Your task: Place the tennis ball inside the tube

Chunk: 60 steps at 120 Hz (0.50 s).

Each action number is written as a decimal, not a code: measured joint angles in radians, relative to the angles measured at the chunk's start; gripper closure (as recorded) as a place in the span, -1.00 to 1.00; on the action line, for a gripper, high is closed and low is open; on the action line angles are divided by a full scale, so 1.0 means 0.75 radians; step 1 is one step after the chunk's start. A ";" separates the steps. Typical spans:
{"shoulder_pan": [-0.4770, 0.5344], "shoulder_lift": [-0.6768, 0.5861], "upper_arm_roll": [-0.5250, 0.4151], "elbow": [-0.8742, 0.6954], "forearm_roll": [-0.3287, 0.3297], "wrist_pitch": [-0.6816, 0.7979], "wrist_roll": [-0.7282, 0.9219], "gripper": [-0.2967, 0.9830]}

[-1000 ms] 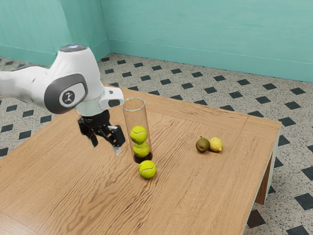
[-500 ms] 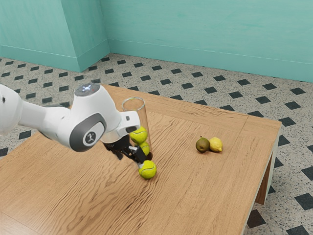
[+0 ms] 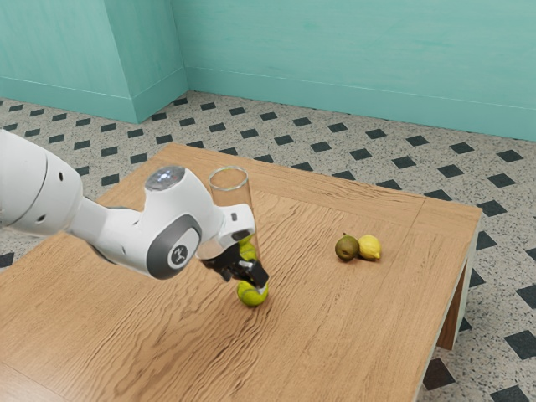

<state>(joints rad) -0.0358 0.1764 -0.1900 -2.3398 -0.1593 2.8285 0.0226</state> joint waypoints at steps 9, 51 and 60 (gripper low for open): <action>-0.002 0.022 0.000 0.014 -0.004 0.008 0.008 -0.54; 0.018 0.131 0.005 0.103 0.015 0.022 0.040 -0.54; 0.024 0.135 0.006 0.103 0.025 0.023 0.049 -0.54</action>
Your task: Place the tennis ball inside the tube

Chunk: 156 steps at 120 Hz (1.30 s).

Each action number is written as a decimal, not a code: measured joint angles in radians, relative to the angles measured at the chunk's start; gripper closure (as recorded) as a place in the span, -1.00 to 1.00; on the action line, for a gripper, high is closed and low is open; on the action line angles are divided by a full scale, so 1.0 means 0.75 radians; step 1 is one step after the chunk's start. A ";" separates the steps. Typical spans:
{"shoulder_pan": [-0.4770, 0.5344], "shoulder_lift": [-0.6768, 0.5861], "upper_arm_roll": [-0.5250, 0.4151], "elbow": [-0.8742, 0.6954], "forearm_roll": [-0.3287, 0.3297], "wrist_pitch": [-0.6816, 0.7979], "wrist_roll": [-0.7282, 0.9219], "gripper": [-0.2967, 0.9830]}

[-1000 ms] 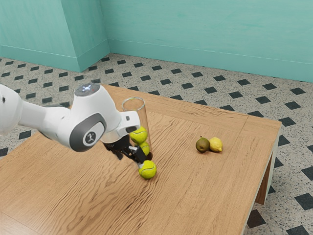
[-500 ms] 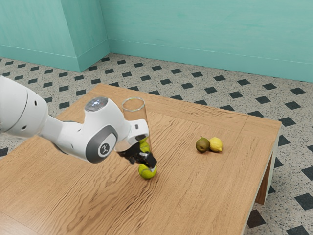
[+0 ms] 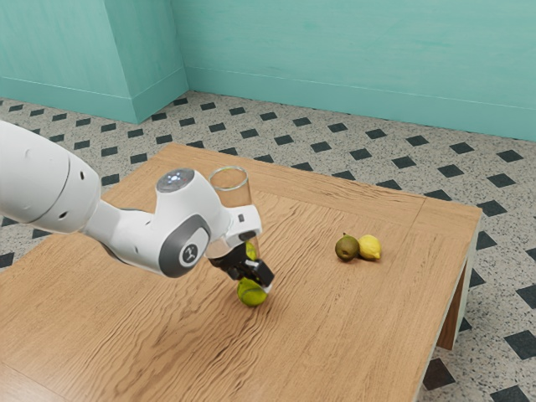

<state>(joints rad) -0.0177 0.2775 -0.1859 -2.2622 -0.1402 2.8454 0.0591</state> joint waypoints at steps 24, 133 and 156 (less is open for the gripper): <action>0.009 0.034 -0.001 0.001 0.006 0.000 0.018 -0.54; 0.004 -0.023 -0.007 -0.017 -0.003 -0.015 0.044 -0.06; 0.017 -0.375 -0.069 -0.070 -0.009 -0.181 0.035 0.06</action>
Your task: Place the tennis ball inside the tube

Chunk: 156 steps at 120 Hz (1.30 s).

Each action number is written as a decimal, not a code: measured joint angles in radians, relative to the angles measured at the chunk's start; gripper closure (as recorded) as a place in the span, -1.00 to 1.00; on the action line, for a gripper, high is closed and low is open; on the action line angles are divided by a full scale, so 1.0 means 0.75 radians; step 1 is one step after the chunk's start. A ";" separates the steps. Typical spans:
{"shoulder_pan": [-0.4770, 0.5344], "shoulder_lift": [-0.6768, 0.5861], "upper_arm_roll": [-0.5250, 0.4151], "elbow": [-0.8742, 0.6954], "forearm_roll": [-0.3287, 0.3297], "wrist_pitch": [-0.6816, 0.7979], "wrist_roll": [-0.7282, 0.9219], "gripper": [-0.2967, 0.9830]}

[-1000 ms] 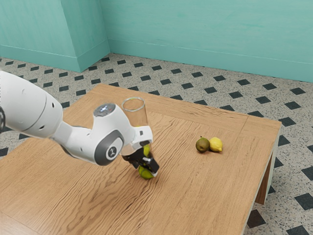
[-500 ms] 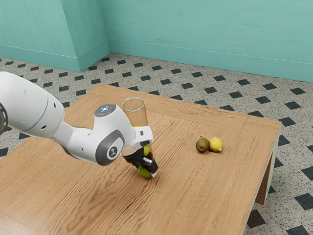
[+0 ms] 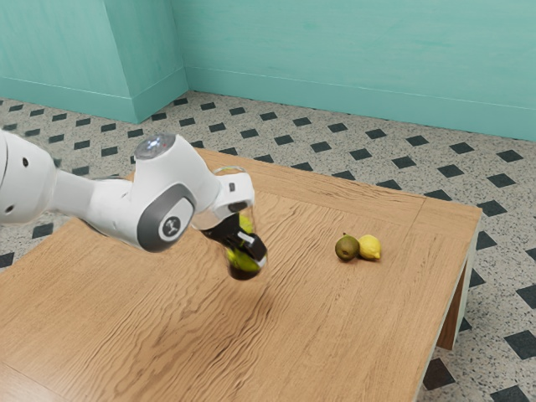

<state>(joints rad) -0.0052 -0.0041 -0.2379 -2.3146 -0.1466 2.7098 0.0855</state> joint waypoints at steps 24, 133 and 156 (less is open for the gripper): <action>0.021 -0.186 -0.024 0.126 0.003 -0.340 -0.027 0.14; 0.172 0.211 -0.009 0.856 0.186 -0.940 -0.037 0.06; 0.175 0.274 -0.004 0.912 0.207 -0.945 -0.031 0.05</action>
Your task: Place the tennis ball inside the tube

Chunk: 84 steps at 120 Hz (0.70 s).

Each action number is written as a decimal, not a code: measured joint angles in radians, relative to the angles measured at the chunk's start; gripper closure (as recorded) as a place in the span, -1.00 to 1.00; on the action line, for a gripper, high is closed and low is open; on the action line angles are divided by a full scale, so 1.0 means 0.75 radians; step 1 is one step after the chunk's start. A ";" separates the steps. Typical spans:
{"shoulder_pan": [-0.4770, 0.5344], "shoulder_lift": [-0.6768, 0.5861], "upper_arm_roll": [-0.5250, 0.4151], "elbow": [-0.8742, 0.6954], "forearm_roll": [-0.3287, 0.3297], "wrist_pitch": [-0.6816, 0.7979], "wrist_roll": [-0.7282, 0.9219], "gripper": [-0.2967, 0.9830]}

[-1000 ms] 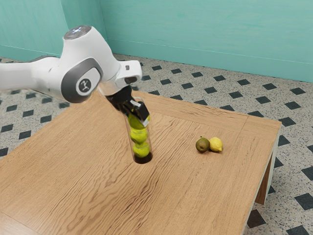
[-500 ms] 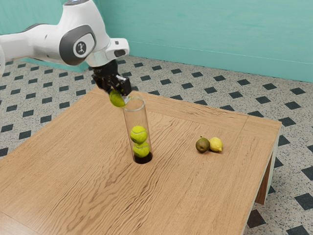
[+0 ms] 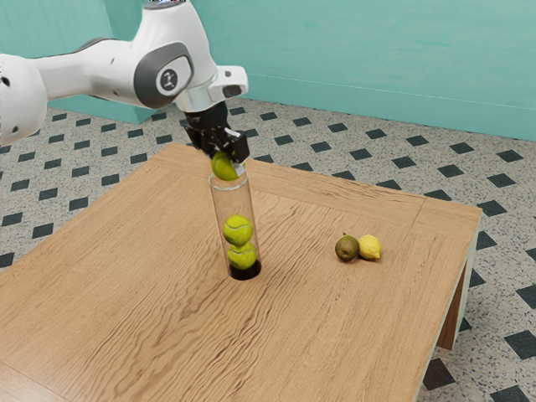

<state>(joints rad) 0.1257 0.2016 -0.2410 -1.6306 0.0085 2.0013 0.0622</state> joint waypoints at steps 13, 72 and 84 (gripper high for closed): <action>0.001 0.028 0.016 0.028 0.007 -0.002 0.003 0.04; -0.002 0.048 0.027 0.044 0.006 -0.003 0.020 -0.40; 0.000 0.033 0.026 0.040 0.017 -0.007 0.025 -0.45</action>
<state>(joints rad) 0.1255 0.2264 -0.2217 -1.6008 0.0209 1.9961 0.0808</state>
